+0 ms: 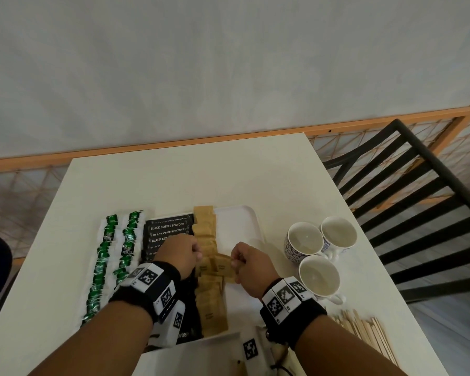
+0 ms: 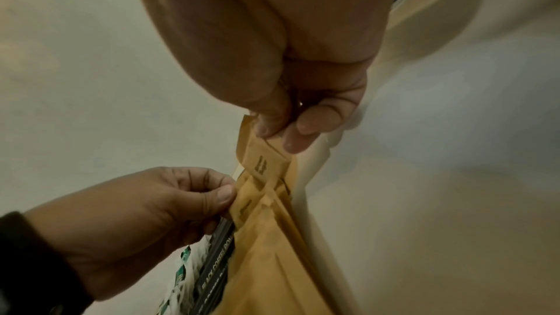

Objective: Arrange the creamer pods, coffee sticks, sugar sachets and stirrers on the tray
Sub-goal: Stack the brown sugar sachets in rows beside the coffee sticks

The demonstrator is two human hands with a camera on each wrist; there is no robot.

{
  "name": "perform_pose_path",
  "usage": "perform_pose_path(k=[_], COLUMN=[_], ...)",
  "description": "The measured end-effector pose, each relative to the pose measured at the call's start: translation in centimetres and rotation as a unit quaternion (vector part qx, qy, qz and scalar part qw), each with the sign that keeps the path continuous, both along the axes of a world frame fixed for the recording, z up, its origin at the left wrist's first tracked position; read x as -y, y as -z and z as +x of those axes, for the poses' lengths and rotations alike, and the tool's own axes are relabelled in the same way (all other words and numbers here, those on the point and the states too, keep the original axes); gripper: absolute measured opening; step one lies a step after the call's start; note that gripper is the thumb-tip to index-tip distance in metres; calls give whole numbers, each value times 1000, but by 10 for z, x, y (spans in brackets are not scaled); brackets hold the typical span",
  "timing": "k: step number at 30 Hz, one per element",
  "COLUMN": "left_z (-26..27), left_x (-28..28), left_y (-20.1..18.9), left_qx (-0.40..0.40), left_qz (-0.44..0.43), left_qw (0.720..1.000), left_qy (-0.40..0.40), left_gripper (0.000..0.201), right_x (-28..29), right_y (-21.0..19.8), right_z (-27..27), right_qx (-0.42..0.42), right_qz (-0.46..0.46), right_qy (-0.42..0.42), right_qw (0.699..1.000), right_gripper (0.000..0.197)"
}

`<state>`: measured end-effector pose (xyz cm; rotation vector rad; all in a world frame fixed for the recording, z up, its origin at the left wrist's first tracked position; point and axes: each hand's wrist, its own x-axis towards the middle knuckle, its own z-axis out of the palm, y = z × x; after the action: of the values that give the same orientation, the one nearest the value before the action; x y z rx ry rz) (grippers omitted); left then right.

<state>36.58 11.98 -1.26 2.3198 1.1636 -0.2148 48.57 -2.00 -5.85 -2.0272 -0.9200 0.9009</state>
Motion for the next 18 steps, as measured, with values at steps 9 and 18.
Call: perform_pose_path(k=[9, 18], left_z=[-4, -3], left_x=[-2, -5], left_y=[4, 6], left_qx=[0, 1], left_qz=[16, 15], left_qw=[1000, 1000], left_qy=[-4, -11], left_gripper=[18, 21], right_x=[-9, -13], right_y=[0, -2], right_z=[2, 1], right_qx=[-17, -54], right_qz=[-5, -4], right_qy=[-11, 0], right_qw=[1000, 999], right_gripper=[35, 38])
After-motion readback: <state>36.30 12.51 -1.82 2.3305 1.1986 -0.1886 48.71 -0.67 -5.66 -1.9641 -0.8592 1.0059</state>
